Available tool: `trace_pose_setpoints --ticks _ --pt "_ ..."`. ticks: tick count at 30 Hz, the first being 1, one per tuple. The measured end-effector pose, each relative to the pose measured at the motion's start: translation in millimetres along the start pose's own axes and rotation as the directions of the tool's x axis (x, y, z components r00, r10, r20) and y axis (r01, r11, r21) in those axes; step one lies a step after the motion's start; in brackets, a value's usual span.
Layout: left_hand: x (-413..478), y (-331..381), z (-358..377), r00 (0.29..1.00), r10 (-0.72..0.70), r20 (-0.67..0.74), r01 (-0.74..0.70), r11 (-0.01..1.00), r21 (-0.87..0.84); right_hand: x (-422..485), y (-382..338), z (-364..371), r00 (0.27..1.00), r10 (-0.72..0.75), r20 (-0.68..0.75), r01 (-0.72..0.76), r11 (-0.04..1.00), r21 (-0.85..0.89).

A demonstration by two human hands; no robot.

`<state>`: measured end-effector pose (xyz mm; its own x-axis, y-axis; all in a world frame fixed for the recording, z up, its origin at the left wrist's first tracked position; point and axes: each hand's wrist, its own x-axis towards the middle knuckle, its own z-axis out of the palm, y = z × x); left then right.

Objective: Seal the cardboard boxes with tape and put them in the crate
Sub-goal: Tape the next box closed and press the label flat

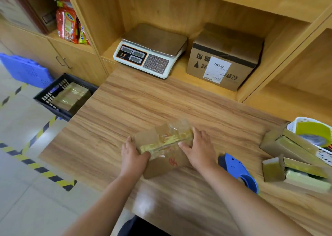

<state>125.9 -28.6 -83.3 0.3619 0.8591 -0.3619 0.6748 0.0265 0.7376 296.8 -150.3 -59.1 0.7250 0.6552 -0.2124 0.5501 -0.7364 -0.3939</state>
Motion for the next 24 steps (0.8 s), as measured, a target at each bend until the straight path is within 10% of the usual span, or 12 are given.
trace_pose_setpoints --ticks 17,24 --pt "2.7 3.8 -5.4 0.995 0.065 -0.073 -0.033 0.927 0.373 32.1 -11.2 20.0 0.979 -0.139 0.151 0.056 0.887 0.458" --pt "4.1 4.8 -3.4 0.995 0.065 -0.082 -0.027 0.916 0.401 38.7 -19.1 23.6 0.993 -0.046 0.108 0.011 0.954 0.300"
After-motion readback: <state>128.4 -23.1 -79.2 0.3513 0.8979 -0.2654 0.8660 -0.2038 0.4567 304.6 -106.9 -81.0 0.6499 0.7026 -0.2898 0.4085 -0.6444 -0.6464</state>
